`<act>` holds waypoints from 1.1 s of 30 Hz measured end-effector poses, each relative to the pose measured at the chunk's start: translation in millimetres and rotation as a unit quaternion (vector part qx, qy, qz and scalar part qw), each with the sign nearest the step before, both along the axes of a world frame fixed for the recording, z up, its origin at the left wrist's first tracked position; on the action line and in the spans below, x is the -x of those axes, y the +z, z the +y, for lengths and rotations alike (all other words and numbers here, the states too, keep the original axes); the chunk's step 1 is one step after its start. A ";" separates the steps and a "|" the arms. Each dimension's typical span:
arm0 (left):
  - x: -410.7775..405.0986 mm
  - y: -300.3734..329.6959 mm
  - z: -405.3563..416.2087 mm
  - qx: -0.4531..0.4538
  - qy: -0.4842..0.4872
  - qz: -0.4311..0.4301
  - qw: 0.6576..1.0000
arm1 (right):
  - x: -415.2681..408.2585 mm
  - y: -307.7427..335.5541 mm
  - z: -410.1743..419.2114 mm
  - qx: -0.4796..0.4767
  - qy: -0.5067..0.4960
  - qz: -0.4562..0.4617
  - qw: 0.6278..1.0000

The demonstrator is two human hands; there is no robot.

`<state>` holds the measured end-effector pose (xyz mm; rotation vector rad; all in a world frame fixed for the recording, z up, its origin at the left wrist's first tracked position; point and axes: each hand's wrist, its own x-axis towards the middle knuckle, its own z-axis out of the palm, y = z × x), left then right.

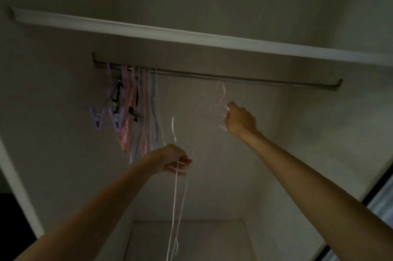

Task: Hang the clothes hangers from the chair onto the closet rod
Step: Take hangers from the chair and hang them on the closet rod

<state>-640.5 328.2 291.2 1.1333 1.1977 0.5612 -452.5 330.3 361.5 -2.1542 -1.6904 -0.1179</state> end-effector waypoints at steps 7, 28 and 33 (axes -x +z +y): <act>14.9 27.1 23.8 -0.029 -0.023 -0.047 0.998 | 58.0 26.1 61.4 0.036 -0.009 0.039 0.999; 60.2 42.0 20.5 -0.011 -0.024 -0.049 0.998 | 97.2 19.2 101.9 0.028 0.207 0.313 0.926; 68.0 42.9 11.6 -0.012 -0.037 -0.023 0.999 | 113.8 16.8 110.1 -0.107 0.152 0.457 0.870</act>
